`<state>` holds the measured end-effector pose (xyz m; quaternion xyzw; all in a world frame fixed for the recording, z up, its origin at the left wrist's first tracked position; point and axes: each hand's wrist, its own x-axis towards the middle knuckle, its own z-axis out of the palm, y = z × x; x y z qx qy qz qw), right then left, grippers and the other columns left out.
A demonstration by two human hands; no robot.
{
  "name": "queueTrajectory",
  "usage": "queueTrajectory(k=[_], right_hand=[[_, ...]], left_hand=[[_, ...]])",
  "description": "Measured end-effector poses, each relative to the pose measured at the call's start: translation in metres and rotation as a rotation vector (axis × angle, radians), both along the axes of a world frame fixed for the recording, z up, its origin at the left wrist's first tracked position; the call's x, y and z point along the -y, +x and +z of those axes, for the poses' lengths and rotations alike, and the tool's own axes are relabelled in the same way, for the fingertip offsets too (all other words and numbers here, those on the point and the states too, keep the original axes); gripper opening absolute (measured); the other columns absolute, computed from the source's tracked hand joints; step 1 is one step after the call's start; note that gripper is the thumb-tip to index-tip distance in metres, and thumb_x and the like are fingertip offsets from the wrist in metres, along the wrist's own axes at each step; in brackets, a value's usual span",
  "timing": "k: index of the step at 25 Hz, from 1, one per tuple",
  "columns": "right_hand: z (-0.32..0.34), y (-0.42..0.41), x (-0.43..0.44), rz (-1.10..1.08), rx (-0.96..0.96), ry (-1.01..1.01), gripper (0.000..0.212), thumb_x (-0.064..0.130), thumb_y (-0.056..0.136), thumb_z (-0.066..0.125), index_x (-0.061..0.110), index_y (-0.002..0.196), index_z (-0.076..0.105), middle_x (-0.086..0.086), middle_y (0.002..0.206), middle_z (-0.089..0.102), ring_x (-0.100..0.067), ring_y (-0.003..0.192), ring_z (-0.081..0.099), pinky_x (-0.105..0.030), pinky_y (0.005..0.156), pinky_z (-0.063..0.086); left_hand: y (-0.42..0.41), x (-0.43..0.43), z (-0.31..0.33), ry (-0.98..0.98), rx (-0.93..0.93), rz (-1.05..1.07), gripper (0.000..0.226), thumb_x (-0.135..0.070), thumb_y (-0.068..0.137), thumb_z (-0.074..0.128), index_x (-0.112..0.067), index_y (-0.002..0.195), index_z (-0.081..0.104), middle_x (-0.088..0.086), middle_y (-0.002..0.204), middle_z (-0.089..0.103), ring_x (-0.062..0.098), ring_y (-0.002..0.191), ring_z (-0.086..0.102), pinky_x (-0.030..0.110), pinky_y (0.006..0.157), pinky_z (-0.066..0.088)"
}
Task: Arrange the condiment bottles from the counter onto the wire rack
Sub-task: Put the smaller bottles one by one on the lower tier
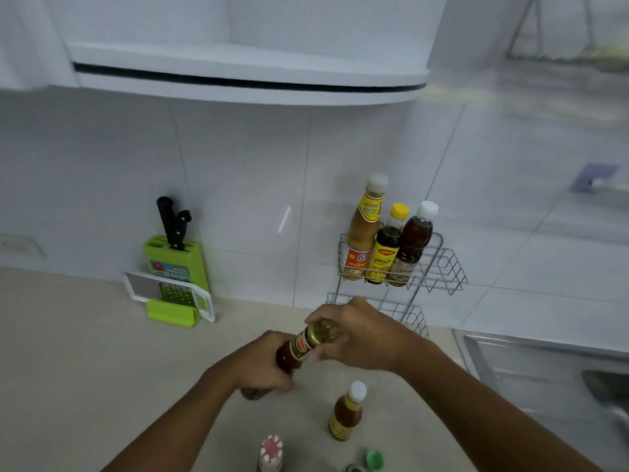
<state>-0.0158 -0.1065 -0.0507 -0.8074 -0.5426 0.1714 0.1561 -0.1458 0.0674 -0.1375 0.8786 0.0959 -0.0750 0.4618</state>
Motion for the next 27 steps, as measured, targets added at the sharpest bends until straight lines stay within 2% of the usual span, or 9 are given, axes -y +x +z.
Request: queueTrajectory(k=[2,4,7,10,12,16,22,24,27], right_hand=[[0.027,0.006,0.004,0.025,0.240,0.052,0.067,0.082,0.080,0.038,0.023,0.103,0.060,-0.003,0.085,0.065,-0.020,0.070,0.060,-0.036,0.062,0.055],[0.043,0.010,0.002,0.003,0.361,0.205,0.059,0.067,0.092,0.018,0.020,0.084,0.052,-0.005,0.073,0.061,-0.024,0.063,0.054,-0.035,0.057,0.044],[0.056,0.014,-0.003,-0.216,0.364,0.266,0.049,0.047,0.101,0.018,0.022,0.070,0.047,-0.004,0.070,0.056,-0.022,0.063,0.050,-0.032,0.055,0.031],[0.049,0.021,0.003,-0.354,0.209,0.279,0.051,0.038,0.106,0.025,0.017,0.068,0.052,-0.008,0.071,0.060,-0.023,0.067,0.056,-0.034,0.059,0.041],[0.050,0.026,0.017,-0.292,0.047,0.266,0.047,0.037,0.106,0.030,0.020,0.068,0.052,-0.005,0.072,0.059,-0.019,0.068,0.056,-0.042,0.065,0.050],[0.070,0.025,0.031,-0.093,0.055,0.305,0.031,0.035,0.094,0.032,0.029,0.104,0.060,0.006,0.095,0.066,-0.015,0.089,0.062,-0.039,0.077,0.053],[0.075,0.029,0.025,-0.374,0.278,0.278,0.034,0.039,0.093,0.027,0.027,0.065,0.041,-0.006,0.071,0.060,-0.026,0.066,0.057,-0.035,0.056,0.041],[0.066,0.032,0.028,-0.445,0.160,0.356,0.037,0.038,0.095,0.029,0.025,0.065,0.046,-0.006,0.068,0.059,-0.024,0.064,0.056,-0.032,0.054,0.037],[0.045,0.034,0.036,-0.538,-0.672,0.498,0.035,0.043,0.102,0.047,0.012,0.096,0.062,-0.007,0.065,0.061,-0.023,0.051,0.052,-0.029,0.048,0.037]], left_hand=[[0.007,0.003,0.040,0.012,-0.020,-0.059,0.022,-0.013,0.056,0.074,-0.019,0.075,0.065,-0.002,0.072,0.068,0.010,0.065,0.065,0.041,0.067,0.058],[0.011,0.015,0.072,0.013,0.033,0.007,0.022,-0.020,0.060,0.073,-0.021,0.079,0.064,-0.001,0.073,0.069,0.011,0.066,0.065,0.039,0.069,0.058],[0.022,0.043,0.103,0.420,0.137,0.318,0.024,-0.041,0.067,0.067,-0.034,0.088,0.057,-0.006,0.075,0.065,0.018,0.072,0.064,0.031,0.065,0.049],[0.032,0.068,0.108,0.753,0.169,0.446,0.027,-0.041,0.077,0.061,-0.033,0.102,0.056,-0.004,0.086,0.070,0.024,0.084,0.069,0.029,0.069,0.043],[0.030,0.070,0.109,0.610,0.086,0.326,0.027,-0.040,0.072,0.064,-0.035,0.097,0.057,-0.005,0.085,0.070,0.022,0.083,0.069,0.031,0.070,0.048],[0.031,0.060,0.120,-0.129,-0.070,0.016,0.020,-0.015,0.066,0.072,-0.023,0.083,0.064,-0.003,0.074,0.068,0.017,0.068,0.069,0.042,0.075,0.061],[0.049,0.103,0.101,0.470,0.323,0.449,0.023,-0.035,0.072,0.062,-0.035,0.095,0.057,-0.004,0.078,0.069,0.023,0.075,0.067,0.032,0.065,0.052],[0.056,0.104,0.100,0.589,0.340,0.468,0.026,-0.035,0.078,0.061,-0.032,0.104,0.055,-0.003,0.085,0.071,0.024,0.079,0.068,0.030,0.066,0.047],[0.067,0.090,0.099,0.604,0.298,0.405,0.034,-0.033,0.079,0.062,-0.028,0.111,0.052,-0.001,0.095,0.072,0.026,0.086,0.069,0.030,0.068,0.046]])
